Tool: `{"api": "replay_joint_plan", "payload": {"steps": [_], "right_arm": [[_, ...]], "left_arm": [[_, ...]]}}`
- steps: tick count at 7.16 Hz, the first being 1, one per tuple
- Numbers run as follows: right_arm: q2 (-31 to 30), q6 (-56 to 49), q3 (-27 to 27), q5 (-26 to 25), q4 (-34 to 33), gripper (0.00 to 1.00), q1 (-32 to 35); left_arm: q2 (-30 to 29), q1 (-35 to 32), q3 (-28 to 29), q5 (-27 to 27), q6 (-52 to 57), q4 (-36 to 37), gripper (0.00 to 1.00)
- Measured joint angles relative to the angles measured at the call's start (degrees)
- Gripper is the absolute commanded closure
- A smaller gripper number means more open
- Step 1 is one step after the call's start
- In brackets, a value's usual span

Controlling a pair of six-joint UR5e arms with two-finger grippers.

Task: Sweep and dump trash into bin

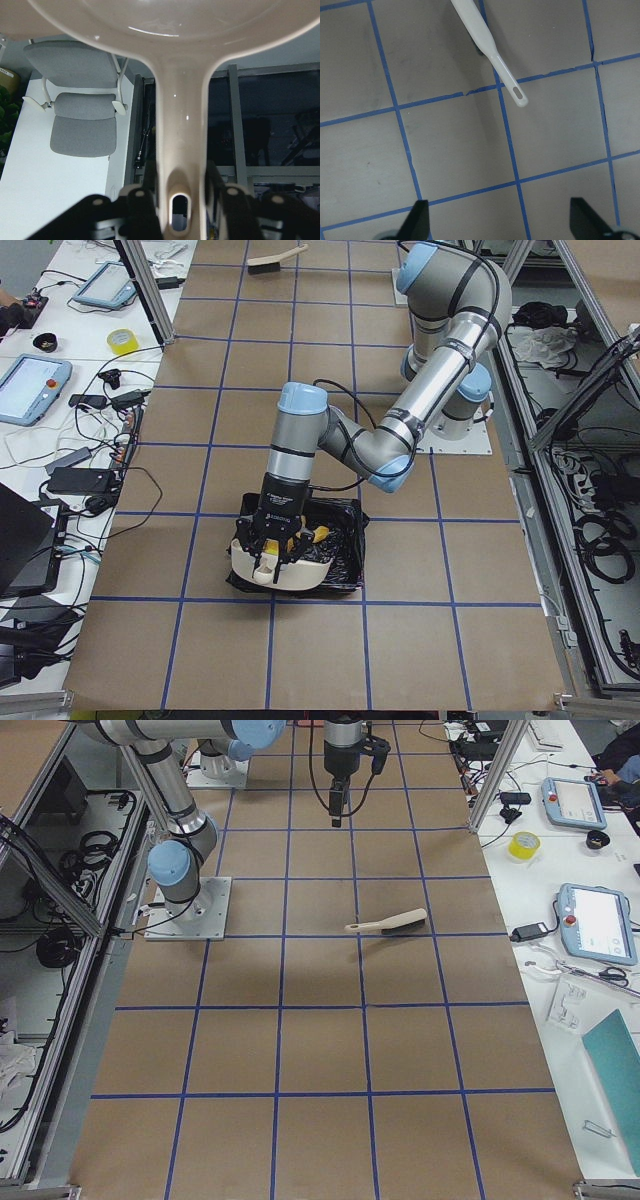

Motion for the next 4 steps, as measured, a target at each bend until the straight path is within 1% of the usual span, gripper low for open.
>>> {"api": "replay_joint_plan", "payload": {"steps": [1, 2, 3, 4], "right_arm": [[-0.1, 2.9, -0.6, -0.3, 0.2, 0.00, 1.9], [-0.5, 5.2, -1.0, -0.4, 0.1, 0.00, 4.0], [-1.0, 6.1, -1.4, -0.2, 0.1, 0.00, 5.2], [-1.3, 6.2, -1.7, -0.1, 0.1, 0.00, 5.7]], "left_arm": [[0.3, 0.0, -0.3, 0.0, 0.4, -0.3, 1.00], [0.8, -0.1, -0.3, -0.2, 0.3, -2.8, 1.00], [1.5, -0.2, 0.2, -1.6, -0.5, -8.1, 1.00], [2.6, -0.3, 0.8, -4.6, -2.4, -15.1, 1.00]]}}
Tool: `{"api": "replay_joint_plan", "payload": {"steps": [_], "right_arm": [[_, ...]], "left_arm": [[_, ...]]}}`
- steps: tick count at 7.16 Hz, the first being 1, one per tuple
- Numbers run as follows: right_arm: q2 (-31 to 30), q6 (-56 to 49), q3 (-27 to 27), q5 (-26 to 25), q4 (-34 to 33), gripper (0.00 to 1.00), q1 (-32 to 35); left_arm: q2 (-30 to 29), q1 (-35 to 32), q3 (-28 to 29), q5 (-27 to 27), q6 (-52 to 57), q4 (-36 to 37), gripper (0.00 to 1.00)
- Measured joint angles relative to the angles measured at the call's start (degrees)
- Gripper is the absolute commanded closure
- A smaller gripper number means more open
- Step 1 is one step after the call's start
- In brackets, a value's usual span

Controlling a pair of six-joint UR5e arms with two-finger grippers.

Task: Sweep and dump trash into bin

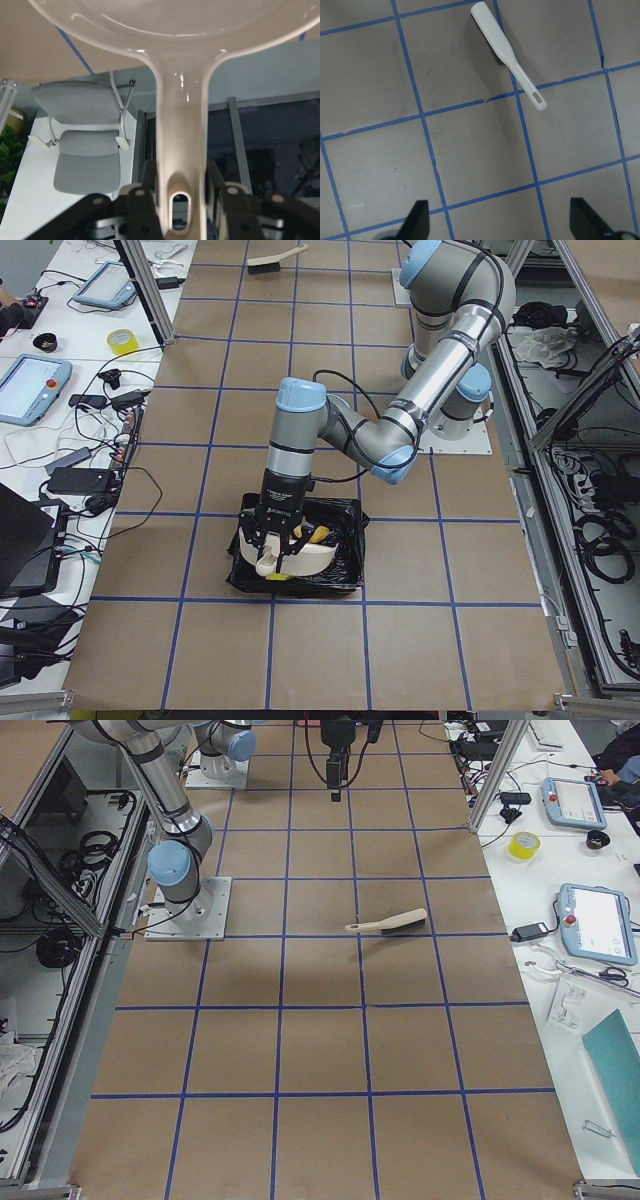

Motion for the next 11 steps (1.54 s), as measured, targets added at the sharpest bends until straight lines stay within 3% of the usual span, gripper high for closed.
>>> {"api": "replay_joint_plan", "payload": {"steps": [2, 4, 7, 9, 11], "right_arm": [[-0.2, -0.2, -0.1, -0.2, 0.0, 0.00, 0.2], [0.7, -0.4, 0.3, -1.2, 0.5, 0.00, 0.2], [0.8, 0.3, 0.3, -2.2, 0.4, 0.00, 0.7], [2.1, 3.3, 0.9, -1.3, -0.8, 0.00, 5.1], [5.1, 8.0, 3.7, -1.1, -6.7, 0.00, 11.5]], "left_arm": [[2.5, -0.6, 0.6, -6.4, -7.9, -14.7, 1.00], [3.5, -6.2, 0.0, -9.5, -19.1, -25.8, 1.00], [1.4, -19.4, -2.4, -10.2, -39.2, -29.2, 1.00], [-1.7, -27.3, -4.0, -10.6, -50.5, -29.7, 1.00], [-4.2, -34.7, -4.0, -11.3, -58.1, -29.6, 1.00]]}}
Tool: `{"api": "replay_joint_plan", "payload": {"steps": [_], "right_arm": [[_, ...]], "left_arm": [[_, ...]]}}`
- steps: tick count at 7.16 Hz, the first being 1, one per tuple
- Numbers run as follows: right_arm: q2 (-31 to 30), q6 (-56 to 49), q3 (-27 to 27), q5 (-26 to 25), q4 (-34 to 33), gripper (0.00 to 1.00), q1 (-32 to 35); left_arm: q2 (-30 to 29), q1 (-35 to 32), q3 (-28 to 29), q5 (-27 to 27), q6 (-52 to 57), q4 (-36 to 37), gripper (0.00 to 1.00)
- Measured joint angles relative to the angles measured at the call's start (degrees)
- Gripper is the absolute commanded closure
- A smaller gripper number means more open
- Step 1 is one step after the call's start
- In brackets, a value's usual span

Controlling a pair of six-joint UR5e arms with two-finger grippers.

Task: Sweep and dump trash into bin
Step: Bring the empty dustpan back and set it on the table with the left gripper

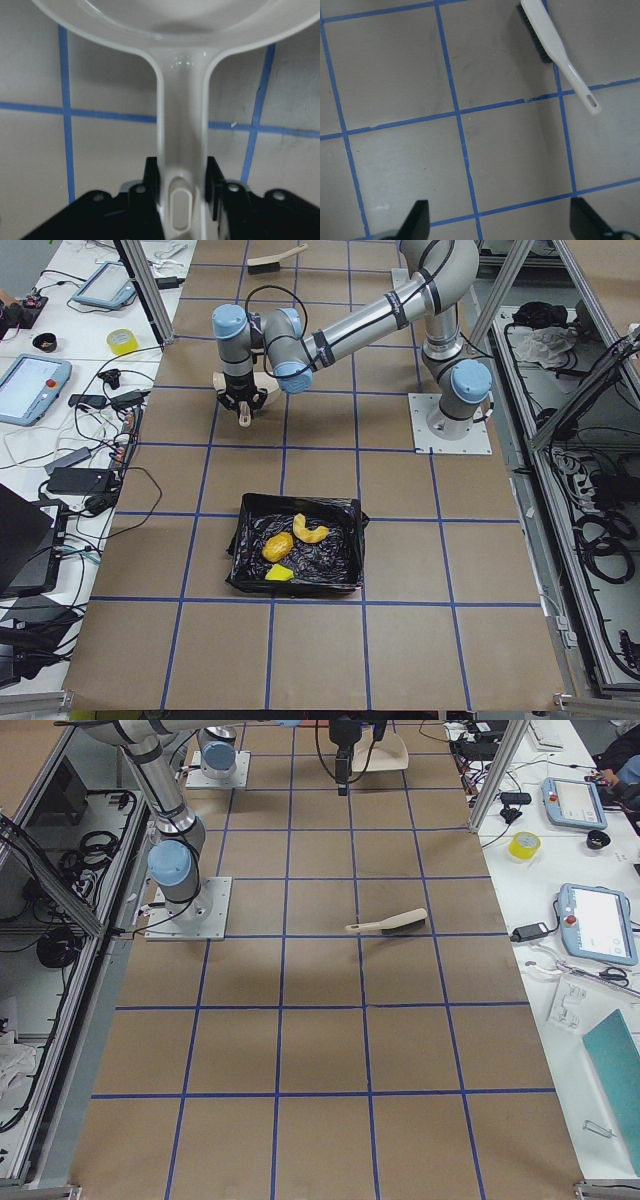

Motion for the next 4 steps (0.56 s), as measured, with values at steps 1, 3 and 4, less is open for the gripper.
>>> {"api": "replay_joint_plan", "payload": {"steps": [1, 3, 4], "right_arm": [[1.1, 0.7, 1.5, 0.1, -2.3, 0.00, 1.9], [1.9, 0.5, 3.0, 4.5, -3.8, 0.00, 3.1], [2.1, 0.0, 3.3, 6.4, -4.0, 0.00, 3.2]], "left_arm": [[-1.3, -1.7, 0.1, -0.3, -2.5, 0.3, 1.00], [-3.4, -2.9, 0.1, -1.0, -1.6, 1.8, 1.00], [-3.6, -3.2, -0.1, -1.2, 0.8, 2.7, 1.00]]}}
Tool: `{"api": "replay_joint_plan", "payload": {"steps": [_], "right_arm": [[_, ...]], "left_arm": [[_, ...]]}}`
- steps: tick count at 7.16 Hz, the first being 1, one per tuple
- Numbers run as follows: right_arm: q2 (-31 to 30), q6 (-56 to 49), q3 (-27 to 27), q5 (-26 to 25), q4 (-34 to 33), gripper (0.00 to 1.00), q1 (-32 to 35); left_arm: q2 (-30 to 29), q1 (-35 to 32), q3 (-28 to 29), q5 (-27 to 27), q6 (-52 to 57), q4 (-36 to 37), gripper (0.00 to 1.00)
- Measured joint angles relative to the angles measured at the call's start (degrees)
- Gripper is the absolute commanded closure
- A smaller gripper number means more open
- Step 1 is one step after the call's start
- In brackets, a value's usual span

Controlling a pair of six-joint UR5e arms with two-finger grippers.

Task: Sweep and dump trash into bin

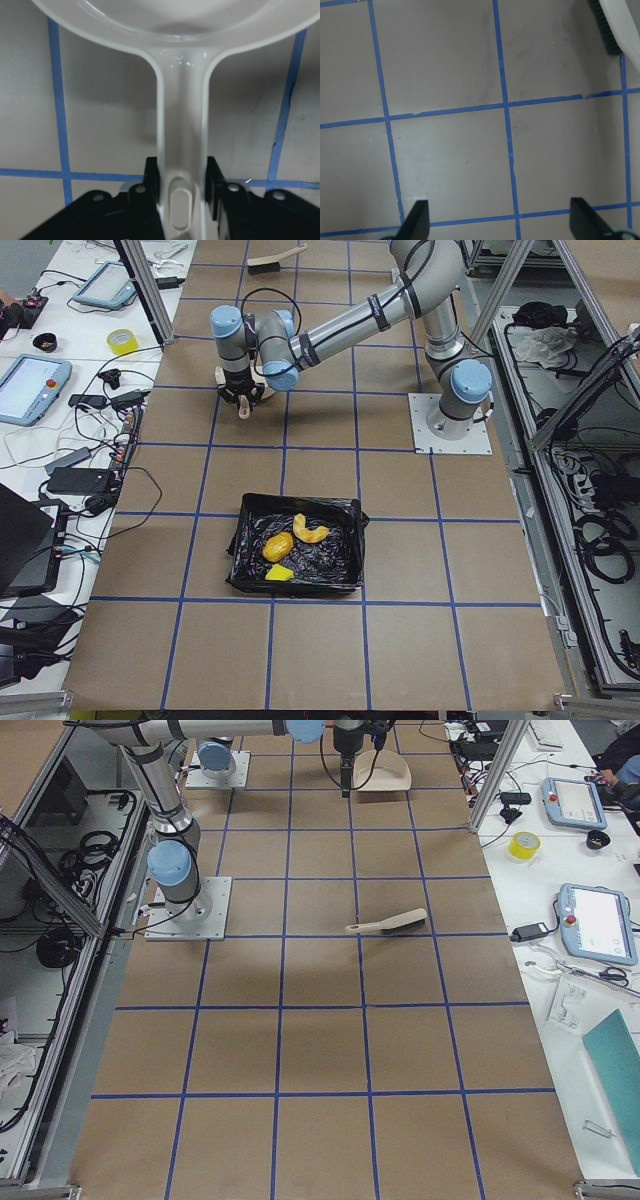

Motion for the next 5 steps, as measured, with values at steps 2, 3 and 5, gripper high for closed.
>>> {"api": "replay_joint_plan", "payload": {"steps": [2, 3, 5], "right_arm": [[0.1, -0.8, 0.5, 0.9, -0.1, 0.00, 0.0], [0.2, -1.8, 0.7, 1.0, -0.2, 0.00, 0.0], [0.2, -2.9, 0.7, 0.8, -0.3, 0.00, -0.1]], "left_arm": [[-0.2, -0.5, -0.2, 0.0, 3.1, 0.6, 1.00], [-0.6, -0.6, -0.2, 0.1, 3.0, 0.6, 1.00], [-1.4, -0.7, -0.2, 0.1, 2.3, 0.7, 0.59]]}}
